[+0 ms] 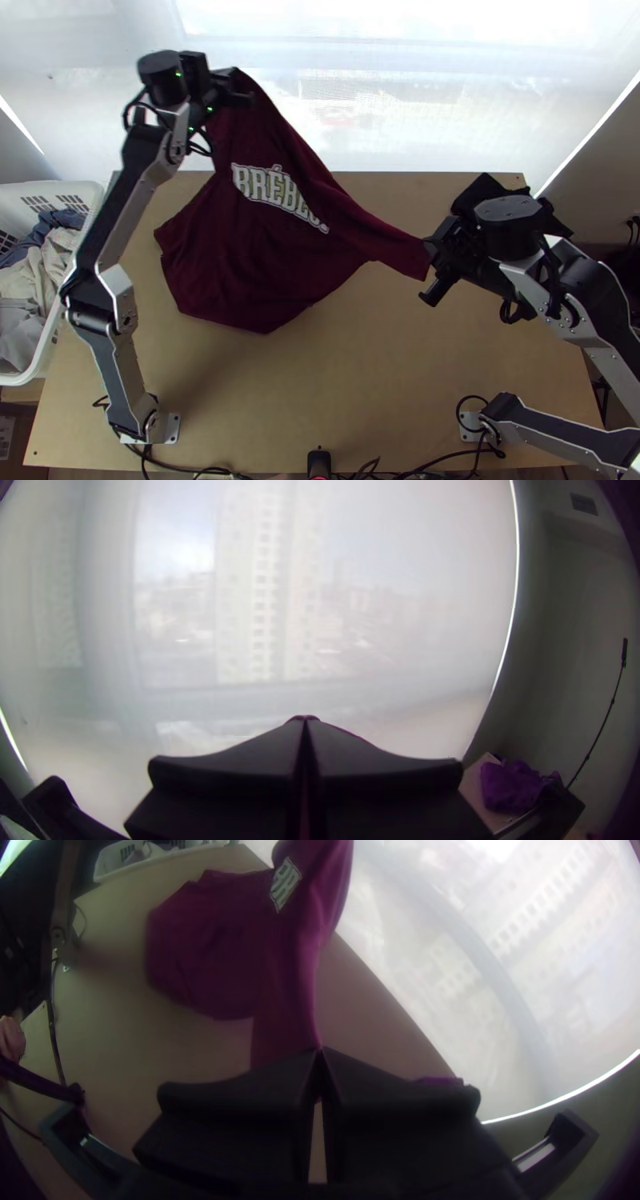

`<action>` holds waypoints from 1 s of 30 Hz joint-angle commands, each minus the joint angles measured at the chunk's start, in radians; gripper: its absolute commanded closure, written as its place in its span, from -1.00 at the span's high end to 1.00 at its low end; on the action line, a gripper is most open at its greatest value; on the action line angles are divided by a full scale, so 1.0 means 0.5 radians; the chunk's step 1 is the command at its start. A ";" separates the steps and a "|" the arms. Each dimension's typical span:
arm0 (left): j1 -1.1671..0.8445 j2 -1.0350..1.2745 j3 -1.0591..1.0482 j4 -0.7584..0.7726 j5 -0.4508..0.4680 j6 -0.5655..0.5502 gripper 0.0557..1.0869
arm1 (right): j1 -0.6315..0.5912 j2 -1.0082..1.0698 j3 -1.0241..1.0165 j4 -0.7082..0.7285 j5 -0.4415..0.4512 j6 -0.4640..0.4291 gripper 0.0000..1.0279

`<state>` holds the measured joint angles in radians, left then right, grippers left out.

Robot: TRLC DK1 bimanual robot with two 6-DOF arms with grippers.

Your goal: Fold the t-shirt

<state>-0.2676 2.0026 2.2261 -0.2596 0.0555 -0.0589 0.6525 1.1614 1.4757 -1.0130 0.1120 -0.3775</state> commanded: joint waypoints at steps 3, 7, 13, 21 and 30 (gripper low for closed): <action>-0.493 0.554 0.122 0.255 -0.004 0.017 -0.93 | -0.176 -0.276 -0.494 -0.198 -0.074 0.012 -0.95; -0.529 0.640 0.159 0.307 -0.215 0.010 -0.93 | -0.201 -0.399 -0.709 -0.290 -0.150 0.098 -0.95; -0.471 0.499 -0.034 0.261 -0.225 -0.137 -0.88 | -0.197 -0.507 -0.835 -0.315 -0.206 0.147 -0.95; -0.523 0.250 -0.114 -0.140 -0.225 -0.253 0.66 | -0.197 -0.562 -0.856 -0.373 -0.294 0.197 -0.95; -0.649 -0.833 -1.418 -0.269 -0.166 -0.210 0.75 | -0.201 -0.577 -0.819 -0.349 -0.334 0.209 -0.95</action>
<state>-0.5442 1.9293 1.9541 -0.3317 -0.0528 -0.1757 0.5541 0.8822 1.0542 -1.1927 -0.0418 -0.2802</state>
